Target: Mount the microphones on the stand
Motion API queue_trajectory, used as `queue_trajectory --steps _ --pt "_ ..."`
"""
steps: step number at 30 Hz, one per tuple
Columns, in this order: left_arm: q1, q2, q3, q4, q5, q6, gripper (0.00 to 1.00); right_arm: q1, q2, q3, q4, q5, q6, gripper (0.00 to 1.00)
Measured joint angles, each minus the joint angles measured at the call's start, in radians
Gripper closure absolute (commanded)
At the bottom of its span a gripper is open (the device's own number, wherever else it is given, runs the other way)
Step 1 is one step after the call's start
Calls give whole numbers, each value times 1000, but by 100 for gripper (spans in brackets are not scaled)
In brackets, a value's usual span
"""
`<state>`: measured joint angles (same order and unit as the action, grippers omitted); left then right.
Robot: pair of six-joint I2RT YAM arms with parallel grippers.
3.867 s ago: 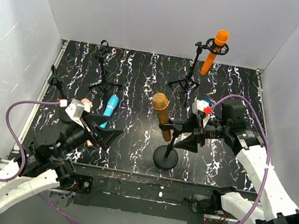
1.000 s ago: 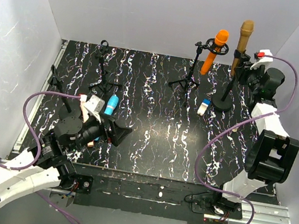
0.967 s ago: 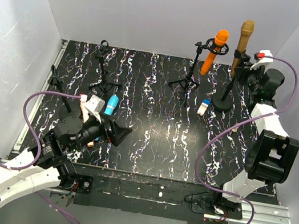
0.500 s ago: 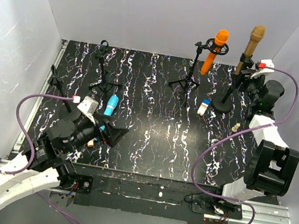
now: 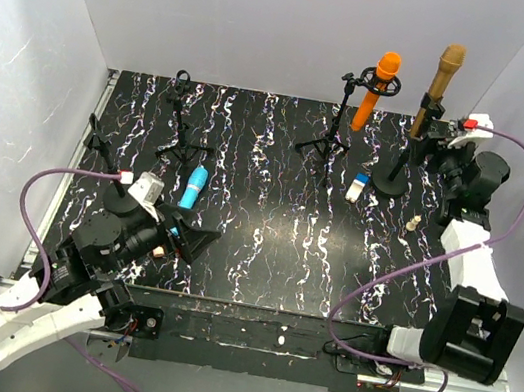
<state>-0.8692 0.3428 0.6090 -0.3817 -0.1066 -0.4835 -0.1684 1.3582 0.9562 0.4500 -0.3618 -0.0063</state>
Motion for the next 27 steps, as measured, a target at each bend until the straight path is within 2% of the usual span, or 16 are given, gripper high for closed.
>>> queue_trajectory --steps 5,9,17,21,27 --pt "0 26 42 -29 6 24 2 -14 -130 -39 -182 -44 -28 19" --pt "0 133 105 -29 19 65 2 -17 -240 -38 -379 -141 -90 18" --pt "14 490 180 -30 10 118 2 -18 -349 -36 -879 -527 -269 19" --pt "86 658 215 -42 7 126 2 -18 -388 -122 -922 -653 -291 18" --pt "157 838 263 -92 -114 133 2 -21 -430 -233 -912 -694 -286 18"
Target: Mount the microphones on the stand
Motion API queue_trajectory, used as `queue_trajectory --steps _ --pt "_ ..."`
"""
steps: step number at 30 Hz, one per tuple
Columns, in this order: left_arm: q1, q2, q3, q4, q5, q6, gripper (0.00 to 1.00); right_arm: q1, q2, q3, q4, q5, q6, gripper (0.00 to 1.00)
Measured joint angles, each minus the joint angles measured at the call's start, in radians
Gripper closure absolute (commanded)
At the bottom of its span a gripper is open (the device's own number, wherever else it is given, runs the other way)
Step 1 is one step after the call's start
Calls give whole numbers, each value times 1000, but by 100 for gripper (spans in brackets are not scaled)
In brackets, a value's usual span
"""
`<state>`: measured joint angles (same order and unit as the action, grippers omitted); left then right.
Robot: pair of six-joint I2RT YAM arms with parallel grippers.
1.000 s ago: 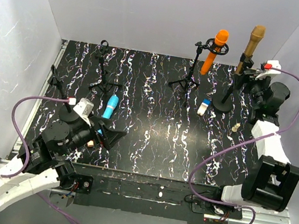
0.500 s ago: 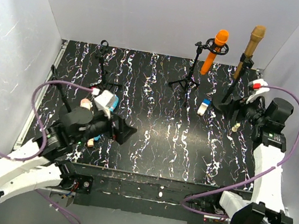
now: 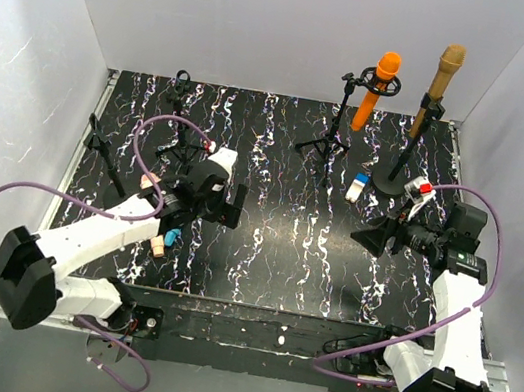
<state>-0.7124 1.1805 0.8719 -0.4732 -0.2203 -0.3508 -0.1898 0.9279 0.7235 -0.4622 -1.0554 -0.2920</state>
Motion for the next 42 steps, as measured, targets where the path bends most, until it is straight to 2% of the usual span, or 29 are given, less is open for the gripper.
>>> queue_trajectory --steps 11,18,25,34,38,39,41,42 --pt "93 126 -14 -29 -140 -1 2 -12 -52 0 -11 -16 -19 19" --pt "125 162 -14 -16 -133 3 2 -12 -95 0 -12 -8 -30 19" --pt "224 271 6 17 -96 23 2 -12 -104 0 -15 -5 -30 19" --pt "229 410 24 41 -104 44 4 -12 -121 0 -16 -6 -34 19" --pt "229 443 30 48 -105 38 17 -12 -121 0 -19 -6 -34 19" --pt "230 446 32 49 -103 37 24 -12 -121 0 -20 -6 -35 19" --pt "230 448 33 53 -98 35 48 -12 -122 0 -23 -6 -37 19" --pt "230 449 34 54 -92 35 56 -12 -122 0 -25 -6 -38 19"
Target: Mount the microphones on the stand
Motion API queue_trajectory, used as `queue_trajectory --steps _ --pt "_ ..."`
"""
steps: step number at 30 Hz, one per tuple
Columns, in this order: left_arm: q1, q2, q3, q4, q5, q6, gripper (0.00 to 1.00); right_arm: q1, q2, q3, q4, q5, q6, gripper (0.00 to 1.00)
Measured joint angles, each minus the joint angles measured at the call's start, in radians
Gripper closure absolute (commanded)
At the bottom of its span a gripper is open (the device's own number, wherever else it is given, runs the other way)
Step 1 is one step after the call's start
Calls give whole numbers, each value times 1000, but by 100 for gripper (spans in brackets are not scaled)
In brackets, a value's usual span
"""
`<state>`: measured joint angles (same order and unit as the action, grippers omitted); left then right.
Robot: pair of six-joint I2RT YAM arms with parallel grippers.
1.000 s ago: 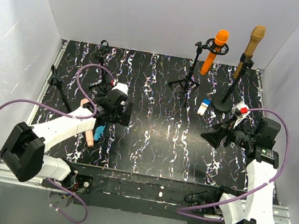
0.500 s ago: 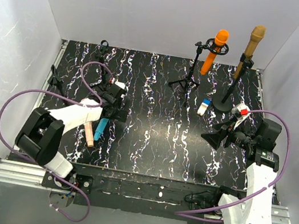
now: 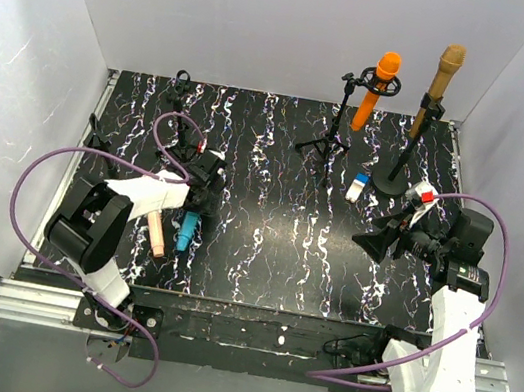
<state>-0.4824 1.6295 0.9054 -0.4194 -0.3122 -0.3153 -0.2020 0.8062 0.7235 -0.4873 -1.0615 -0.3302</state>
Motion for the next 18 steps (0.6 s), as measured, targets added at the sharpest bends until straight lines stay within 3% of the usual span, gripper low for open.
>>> queue_trajectory --steps 3,9,18 --pt "0 3 0 -2 24 -1 74 0 0 0 -7 0 -3 19" --pt "0 -3 0 -2 79 1 90 0 0 0 -11 0 -8 19" --pt "1 -105 0 10 179 4 90 0 0 0 -12 0 -11 19"
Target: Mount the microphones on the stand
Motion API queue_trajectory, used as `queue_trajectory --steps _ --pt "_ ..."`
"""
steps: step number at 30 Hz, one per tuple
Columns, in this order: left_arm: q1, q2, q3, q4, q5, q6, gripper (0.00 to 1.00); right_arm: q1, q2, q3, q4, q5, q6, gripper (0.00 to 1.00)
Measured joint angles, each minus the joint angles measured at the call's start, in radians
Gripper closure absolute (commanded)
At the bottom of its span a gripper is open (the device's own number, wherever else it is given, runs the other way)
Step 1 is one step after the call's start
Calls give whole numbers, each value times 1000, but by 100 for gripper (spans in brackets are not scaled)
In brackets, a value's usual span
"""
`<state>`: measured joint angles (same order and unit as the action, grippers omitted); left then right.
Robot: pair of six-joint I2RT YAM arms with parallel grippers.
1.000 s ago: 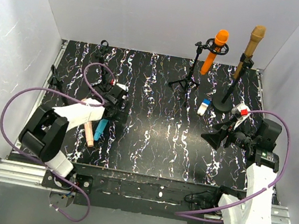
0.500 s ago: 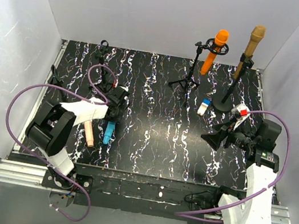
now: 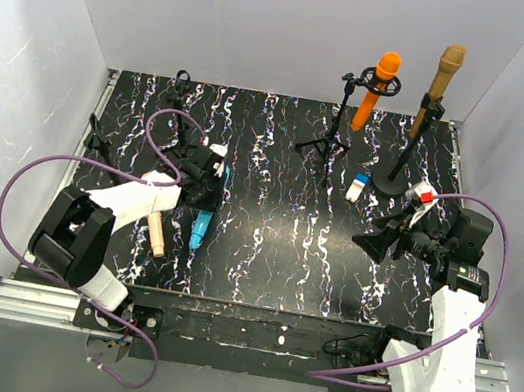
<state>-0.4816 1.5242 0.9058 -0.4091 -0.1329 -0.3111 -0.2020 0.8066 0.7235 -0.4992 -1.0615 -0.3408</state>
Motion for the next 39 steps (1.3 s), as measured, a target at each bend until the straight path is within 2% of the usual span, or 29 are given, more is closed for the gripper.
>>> queue_trajectory --steps 5,9,12,19,25,31,35,39 --pt "0 26 0 10 69 -2 85 0 0 0 0 0 0 19" --pt "-3 53 0 10 86 -3 56 0 0 0 0 0 -1 19" --pt "-6 55 0 5 82 -4 41 0 0 0 0 0 -3 19" --pt "-8 54 0 -24 39 -14 29 0 4 0 0 0 -3 19" --pt "-7 -40 21 -78 26 -4 2 0 5 0 0 0 -4 19" --pt "37 -209 248 -92 85 16 2 0 5 0 0 0 -5 19" --pt "155 -222 414 -87 168 8 2 0 5 0 0 0 -6 19" --pt "258 -195 497 -111 171 3 3 0 5 0 0 0 -7 19"
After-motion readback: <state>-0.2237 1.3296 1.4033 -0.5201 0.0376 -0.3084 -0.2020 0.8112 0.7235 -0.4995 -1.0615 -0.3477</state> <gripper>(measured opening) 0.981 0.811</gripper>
